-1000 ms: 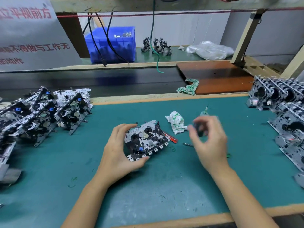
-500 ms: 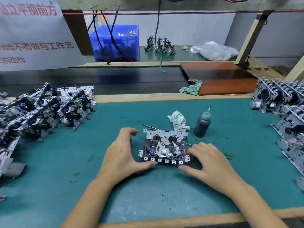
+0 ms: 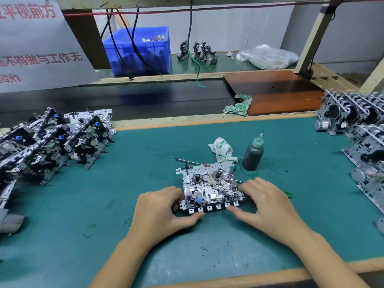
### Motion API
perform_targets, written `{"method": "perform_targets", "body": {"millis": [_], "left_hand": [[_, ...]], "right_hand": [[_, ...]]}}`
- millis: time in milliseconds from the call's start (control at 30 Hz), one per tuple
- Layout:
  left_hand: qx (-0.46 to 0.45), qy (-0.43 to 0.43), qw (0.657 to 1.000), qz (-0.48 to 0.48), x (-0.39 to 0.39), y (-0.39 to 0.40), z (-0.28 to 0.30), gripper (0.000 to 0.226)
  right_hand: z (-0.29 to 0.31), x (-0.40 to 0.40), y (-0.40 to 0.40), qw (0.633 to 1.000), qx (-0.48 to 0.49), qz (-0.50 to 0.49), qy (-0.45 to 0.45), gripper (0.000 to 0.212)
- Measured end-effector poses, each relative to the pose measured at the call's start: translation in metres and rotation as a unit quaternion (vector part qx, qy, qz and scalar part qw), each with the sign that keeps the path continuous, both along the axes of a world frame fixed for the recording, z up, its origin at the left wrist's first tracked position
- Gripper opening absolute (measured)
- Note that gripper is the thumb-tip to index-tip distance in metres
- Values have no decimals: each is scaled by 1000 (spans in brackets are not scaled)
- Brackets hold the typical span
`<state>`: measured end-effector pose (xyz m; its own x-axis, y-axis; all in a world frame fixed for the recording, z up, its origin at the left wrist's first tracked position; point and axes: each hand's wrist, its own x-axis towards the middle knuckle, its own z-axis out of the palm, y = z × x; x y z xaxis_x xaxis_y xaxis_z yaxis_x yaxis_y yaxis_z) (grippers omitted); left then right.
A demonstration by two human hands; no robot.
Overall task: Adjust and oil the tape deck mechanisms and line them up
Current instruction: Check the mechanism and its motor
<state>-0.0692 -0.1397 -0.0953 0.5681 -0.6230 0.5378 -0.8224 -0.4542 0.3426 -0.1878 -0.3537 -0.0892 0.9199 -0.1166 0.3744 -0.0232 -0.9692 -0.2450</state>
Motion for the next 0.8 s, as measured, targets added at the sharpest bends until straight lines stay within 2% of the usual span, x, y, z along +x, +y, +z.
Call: {"method": "perform_targets", "body": {"millis": [200, 433, 667, 800], "left_hand": [[-27, -37, 998, 53, -6, -6, -4, 51], [-6, -13, 1000, -4, -6, -5, -1, 51], [35, -24, 994, 100, -13, -10, -1, 56], [25, -9, 996, 80, -10, -10, 0, 53]], "right_hand": [[3, 5, -3, 999, 0, 38, 27, 45], [-1, 4, 0, 1000, 2, 18, -6, 47], [-1, 6, 1, 998, 45, 49, -5, 49], [-3, 3, 1, 997, 53, 53, -11, 46]]}}
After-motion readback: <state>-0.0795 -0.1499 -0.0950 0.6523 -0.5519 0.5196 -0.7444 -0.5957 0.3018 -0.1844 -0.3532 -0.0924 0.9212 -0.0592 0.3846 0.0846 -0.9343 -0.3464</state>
